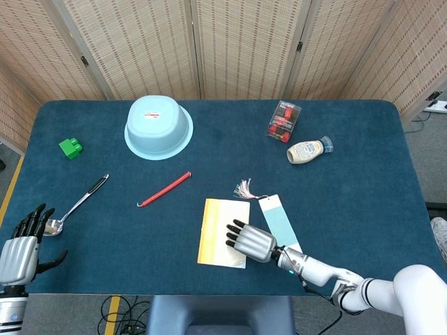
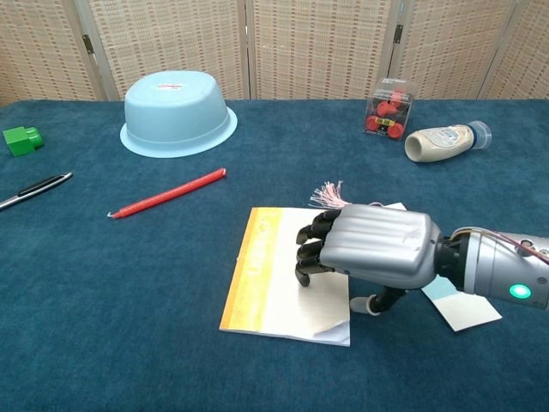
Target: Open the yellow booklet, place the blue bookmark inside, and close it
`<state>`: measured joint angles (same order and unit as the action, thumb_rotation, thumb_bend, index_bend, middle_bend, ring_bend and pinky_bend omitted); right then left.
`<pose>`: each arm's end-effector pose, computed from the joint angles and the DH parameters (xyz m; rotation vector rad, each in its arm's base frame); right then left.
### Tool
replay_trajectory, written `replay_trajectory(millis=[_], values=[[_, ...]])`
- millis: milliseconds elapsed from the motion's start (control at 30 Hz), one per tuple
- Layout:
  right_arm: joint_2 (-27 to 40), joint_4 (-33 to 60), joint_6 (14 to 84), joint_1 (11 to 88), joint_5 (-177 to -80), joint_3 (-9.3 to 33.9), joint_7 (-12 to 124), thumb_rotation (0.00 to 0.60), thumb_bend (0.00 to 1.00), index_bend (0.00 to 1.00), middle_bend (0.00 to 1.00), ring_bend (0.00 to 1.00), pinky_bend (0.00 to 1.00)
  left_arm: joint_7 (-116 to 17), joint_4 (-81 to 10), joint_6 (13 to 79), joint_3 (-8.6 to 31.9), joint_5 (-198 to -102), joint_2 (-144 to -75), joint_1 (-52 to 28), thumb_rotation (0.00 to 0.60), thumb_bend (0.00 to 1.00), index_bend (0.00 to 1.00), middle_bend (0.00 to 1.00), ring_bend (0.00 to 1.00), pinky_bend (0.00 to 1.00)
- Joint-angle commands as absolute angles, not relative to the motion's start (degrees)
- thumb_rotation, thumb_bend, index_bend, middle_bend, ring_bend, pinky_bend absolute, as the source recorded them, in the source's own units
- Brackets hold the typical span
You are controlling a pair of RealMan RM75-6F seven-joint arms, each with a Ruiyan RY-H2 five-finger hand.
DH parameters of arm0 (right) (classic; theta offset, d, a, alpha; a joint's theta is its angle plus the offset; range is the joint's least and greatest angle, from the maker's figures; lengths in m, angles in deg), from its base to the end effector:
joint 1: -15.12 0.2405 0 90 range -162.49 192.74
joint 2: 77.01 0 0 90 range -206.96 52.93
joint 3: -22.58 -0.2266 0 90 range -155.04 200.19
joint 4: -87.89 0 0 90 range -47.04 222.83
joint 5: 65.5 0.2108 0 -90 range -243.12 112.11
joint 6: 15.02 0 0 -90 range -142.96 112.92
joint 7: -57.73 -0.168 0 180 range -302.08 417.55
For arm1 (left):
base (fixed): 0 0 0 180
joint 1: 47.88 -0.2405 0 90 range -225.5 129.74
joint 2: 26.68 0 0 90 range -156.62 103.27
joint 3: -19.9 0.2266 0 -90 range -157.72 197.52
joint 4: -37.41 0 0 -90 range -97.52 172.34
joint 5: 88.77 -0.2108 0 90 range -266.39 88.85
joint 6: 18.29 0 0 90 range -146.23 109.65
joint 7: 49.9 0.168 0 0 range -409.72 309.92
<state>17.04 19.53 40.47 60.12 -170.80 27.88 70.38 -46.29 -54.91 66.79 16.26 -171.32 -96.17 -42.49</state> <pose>-0.1255 -0.2746 -0.0893 2.4911 -0.1744 0.8669 -0.2811 0.2073 0.1230 -1.3273 -0.9424 -0.9131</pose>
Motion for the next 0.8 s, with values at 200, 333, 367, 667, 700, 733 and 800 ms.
replay_trajectory(millis=[200,333,367,667,700,733,800], values=[[17.3,19.5,40.2,60.7,-170.1,27.6,70.7,0.6,0.33,0.37,0.33,0.17,0.22,-46.3,-55.1,66.8,16.3,-171.2,-96.0,-42.6,0.6,0.23,0.12,0.05,0.09,0.17],[17.4,19.4,40.0,61.0,-169.9,27.6,71.0,0.6,0.33,0.38,0.33,0.18,0.22,-46.3,-55.1,66.7,16.3,-171.2,-95.9,-42.7,0.6,0.23,0.12,0.05,0.09,0.17],[17.4,19.4,39.9,61.1,-169.9,27.6,71.0,0.6,0.33,0.38,0.33,0.18,0.22,-46.2,-55.2,66.7,16.3,-171.2,-95.9,-42.6,0.6,0.23,0.12,0.05,0.09,0.17],[18.6,20.4,40.3,61.4,-169.4,27.5,71.0,0.6,0.33,0.38,0.33,0.18,0.22,-46.3,-55.2,66.4,16.3,-171.0,-95.8,-42.6,0.6,0.23,0.12,0.04,0.09,0.17],[18.8,20.6,40.5,61.4,-169.5,27.5,71.0,0.6,0.33,0.38,0.34,0.19,0.22,-46.4,-55.2,66.3,16.3,-171.0,-95.8,-42.6,0.6,0.23,0.12,0.04,0.09,0.17],[19.1,21.0,40.8,61.3,-169.5,27.5,71.0,0.6,0.33,0.38,0.34,0.19,0.22,-46.4,-55.2,66.3,16.4,-171.0,-95.8,-42.6,0.6,0.23,0.12,0.04,0.09,0.17],[19.7,21.7,41.3,61.3,-169.5,27.4,70.9,0.6,0.34,0.4,0.35,0.19,0.22,-46.4,-55.2,66.3,16.4,-171.0,-95.7,-42.6,0.6,0.23,0.12,0.04,0.09,0.17]])
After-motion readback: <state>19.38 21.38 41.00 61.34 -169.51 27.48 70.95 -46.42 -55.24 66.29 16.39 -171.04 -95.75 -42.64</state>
